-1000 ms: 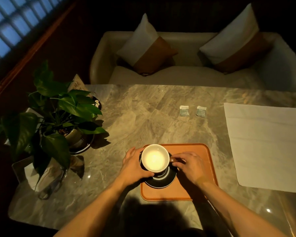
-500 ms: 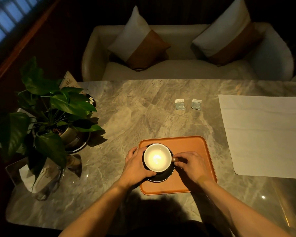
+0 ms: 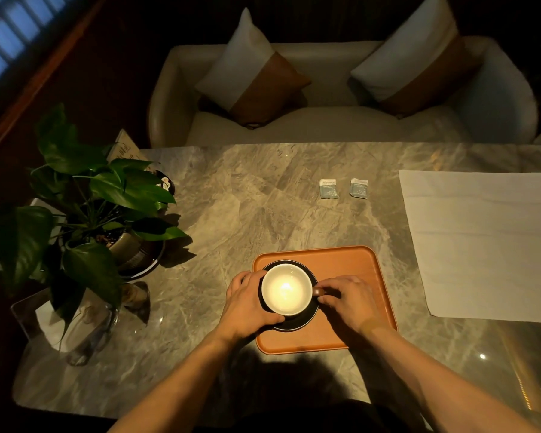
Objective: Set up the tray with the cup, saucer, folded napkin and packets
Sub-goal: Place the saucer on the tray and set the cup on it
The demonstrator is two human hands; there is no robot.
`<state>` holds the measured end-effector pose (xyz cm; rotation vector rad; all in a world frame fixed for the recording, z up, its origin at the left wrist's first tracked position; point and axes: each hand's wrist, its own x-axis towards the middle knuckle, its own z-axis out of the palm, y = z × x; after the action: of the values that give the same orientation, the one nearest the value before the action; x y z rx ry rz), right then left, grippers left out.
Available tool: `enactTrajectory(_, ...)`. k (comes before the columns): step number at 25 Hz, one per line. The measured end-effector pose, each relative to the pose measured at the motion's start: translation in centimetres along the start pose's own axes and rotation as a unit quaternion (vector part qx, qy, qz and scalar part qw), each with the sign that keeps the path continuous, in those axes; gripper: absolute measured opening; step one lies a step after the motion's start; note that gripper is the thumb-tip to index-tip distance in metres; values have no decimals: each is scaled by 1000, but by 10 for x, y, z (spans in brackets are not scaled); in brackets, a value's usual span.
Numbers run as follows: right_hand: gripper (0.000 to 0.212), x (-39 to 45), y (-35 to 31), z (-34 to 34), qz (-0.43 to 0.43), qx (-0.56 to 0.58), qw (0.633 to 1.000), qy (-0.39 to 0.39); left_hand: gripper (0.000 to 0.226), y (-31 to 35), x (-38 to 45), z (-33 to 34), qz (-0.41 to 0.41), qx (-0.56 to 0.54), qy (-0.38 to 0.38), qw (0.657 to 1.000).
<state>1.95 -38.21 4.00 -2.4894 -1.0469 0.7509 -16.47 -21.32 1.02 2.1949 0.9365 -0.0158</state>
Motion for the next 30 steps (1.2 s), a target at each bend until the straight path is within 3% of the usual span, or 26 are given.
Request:
enactTrajectory(21,23,8,5,2,-18,-3,1000,1,94,2,-9,-4,0,-3,1,1000)
enactTrajectory(30,44,8,15,-15,-10,-20,1000,-16,97,-4,-7,-20,-20,9,-16,1000)
